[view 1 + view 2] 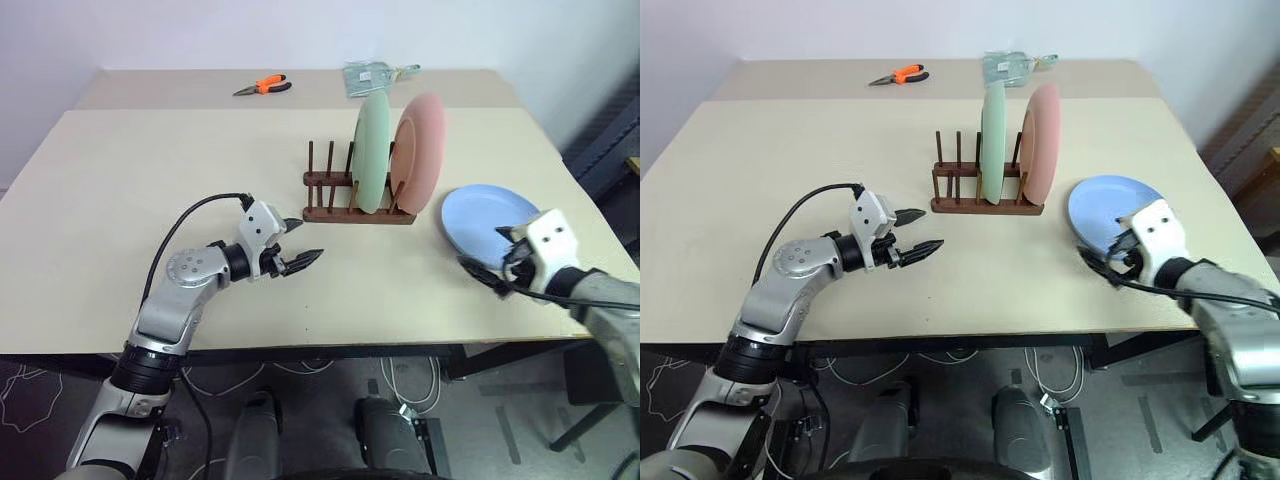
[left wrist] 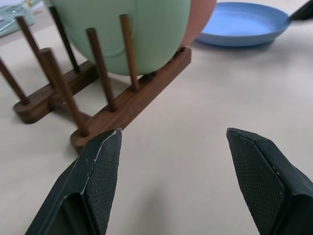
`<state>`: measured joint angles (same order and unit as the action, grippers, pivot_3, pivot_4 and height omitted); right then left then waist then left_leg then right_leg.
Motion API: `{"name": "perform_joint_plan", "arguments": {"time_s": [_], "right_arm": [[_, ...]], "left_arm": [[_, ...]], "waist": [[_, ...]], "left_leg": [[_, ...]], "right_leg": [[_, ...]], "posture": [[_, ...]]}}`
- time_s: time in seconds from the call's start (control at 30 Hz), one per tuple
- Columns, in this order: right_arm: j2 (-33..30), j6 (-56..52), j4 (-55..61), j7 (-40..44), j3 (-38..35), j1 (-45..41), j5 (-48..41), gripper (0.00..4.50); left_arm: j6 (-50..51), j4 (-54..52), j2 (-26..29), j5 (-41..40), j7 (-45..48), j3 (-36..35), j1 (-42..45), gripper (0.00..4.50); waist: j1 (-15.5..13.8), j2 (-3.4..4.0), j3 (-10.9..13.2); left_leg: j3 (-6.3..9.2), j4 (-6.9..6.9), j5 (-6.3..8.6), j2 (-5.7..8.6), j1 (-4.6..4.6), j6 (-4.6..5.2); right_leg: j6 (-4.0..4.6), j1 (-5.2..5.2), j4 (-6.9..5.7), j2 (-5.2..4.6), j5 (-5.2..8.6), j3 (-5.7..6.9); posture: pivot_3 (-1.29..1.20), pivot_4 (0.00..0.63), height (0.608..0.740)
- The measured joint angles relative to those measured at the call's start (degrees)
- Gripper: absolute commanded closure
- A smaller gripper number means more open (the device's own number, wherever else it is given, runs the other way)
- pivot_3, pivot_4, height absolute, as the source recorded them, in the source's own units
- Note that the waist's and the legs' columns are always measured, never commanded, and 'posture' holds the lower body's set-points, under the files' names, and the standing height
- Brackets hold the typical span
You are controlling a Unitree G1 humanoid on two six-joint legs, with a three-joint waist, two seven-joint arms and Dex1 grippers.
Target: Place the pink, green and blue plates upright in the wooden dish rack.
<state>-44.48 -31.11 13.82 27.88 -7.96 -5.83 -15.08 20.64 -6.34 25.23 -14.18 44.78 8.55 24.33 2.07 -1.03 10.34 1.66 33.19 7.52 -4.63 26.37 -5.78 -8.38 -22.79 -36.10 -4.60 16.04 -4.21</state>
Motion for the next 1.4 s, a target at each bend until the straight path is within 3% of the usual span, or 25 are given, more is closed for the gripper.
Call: {"name": "perform_joint_plan", "arguments": {"time_s": [0.07, 0.27, 0.33, 0.5, 0.67, 0.77, 0.87, 0.97, 1.1, 1.27, 1.4], "right_arm": [[1.9, 0.7, -3.1, -2.1, 2.7, -1.1, 3.1, 0.82], [3.7, 1.6, -9.8, -4.9, 4.5, -4.1, 7.9, 3.88], [3.9, 2.4, -10.3, -5.2, 4.8, -4.6, 9.2, 4.39], [4.2, 4.6, -10.6, -7.4, 4.2, -6.2, 11.4, 4.39], [5.5, 9.2, -8.6, -13.2, -3.0, -12.4, 11.5, 4.39], [8.9, 8.9, -2.5, -14.2, -11.0, -22.7, 2.5, 4.39], [12.1, 3.3, 5.7, -13.3, -16.2, -32.0, -14.5, 4.39], [14.8, -3.0, 12.7, -13.3, -16.2, -36.5, -31.5, 4.39], [28.6, -5.1, 13.7, -24.9, -14.0, -40.9, -50.0, 4.39], [37.2, -5.5, 13.6, -33.0, -6.8, -40.6, -56.1, 4.39], [43.5, -4.2, 8.7, -38.3, -3.0, -40.1, -54.4, 4.39]], "left_arm": [[-0.2, 0.1, -0.1, 0.0, 0.2, 0.1, 0.6, 0.98], [-0.2, 0.6, 0.2, 0.3, 0.3, 0.1, 0.8, 0.98], [-0.2, 0.6, 0.5, 0.5, 0.3, 0.0, 0.8, 0.98], [-0.4, 0.6, 0.5, 0.8, 0.2, 0.0, 0.8, 0.98], [-1.8, 0.9, 0.6, 1.3, -0.3, -0.2, 0.7, 0.98], [-3.9, 4.1, 0.7, 2.3, -1.6, -1.2, 1.0, 0.98], [-6.9, 7.7, 1.6, 3.1, -3.2, -3.1, 1.2, 0.98], [-10.1, 11.6, 3.9, 4.8, -3.9, -5.1, 1.0, 0.98], [-11.5, 13.7, 4.6, 5.0, -4.0, -6.1, 0.8, 0.98], [-11.6, 14.8, 5.1, 5.0, -4.2, -6.2, 0.8, 0.98], [-11.6, 14.8, 5.8, 5.1, -4.5, -7.3, 0.5, 0.98]], "waist": [[-0.1, 0.0, 0.0], [-1.3, 0.01, 0.0], [-1.5, 0.01, 0.0], [-1.4, 0.01, 0.0], [-1.2, 0.08, 0.0], [-0.9, 0.14, 0.1], [-1.2, 0.13, 0.1], [-1.3, 0.13, 0.1], [-1.2, 0.14, 0.1], [-1.4, 0.14, 0.1], [-1.1, 0.15, 0.1]], "left_leg": [[0.0, -0.04, 0.0, 0.01, 0.04, 0.01], [0.0, -0.1, 0.0, 0.01, 0.04, 0.01], [0.0, -0.08, 0.0, 0.02, 0.04, 0.01], [0.0, -0.08, 0.0, 0.02, 0.04, 0.01], [0.0, -0.09, 0.0, 0.01, 0.03, 0.0], [0.01, -0.14, -0.01, -0.02, 0.0, 0.0], [0.05, -0.19, 0.0, -0.03, 0.01, 0.01], [0.05, -0.21, 0.01, -0.04, 0.03, 0.02], [0.03, -0.15, 0.0, -0.06, 0.02, 0.02], [0.01, -0.16, 0.0, -0.07, 0.12, 0.03], [0.0, -0.17, -0.01, -0.08, 0.05, 0.03]], "right_leg": [[-0.01, -0.01, 0.02, 0.0, 0.01, 0.0], [-0.07, -0.02, 0.01, 0.02, 0.04, 0.0], [-0.07, -0.01, 0.01, 0.02, 0.04, 0.0], [-0.07, 0.0, 0.01, 0.02, 0.04, 0.0], [-0.08, -0.04, -0.04, 0.02, 0.03, 0.0], [-0.1, -0.07, -0.1, 0.05, 0.03, 0.01], [-0.14, -0.02, -0.1, 0.06, 0.05, 0.05], [-0.11, -0.01, -0.09, 0.06, 0.06, 0.05], [-0.04, -0.01, -0.11, 0.05, 0.02, 0.05], [-0.06, -0.1, -0.12, 0.05, 0.01, 0.07], [-0.07, -0.13, -0.24, 0.07, 0.01, 0.07]], "posture": [[0.0, 0.15, 0.74], [0.0, 0.15, 0.74], [0.0, 0.15, 0.74], [0.0, 0.15, 0.74], [0.0, 0.15, 0.74], [0.0, 0.15, 0.74], [0.0, 0.15, 0.74], [0.0, 0.15, 0.74], [0.0, 0.15, 0.74], [0.0, 0.15, 0.74], [0.0, 0.15, 0.74]]}}
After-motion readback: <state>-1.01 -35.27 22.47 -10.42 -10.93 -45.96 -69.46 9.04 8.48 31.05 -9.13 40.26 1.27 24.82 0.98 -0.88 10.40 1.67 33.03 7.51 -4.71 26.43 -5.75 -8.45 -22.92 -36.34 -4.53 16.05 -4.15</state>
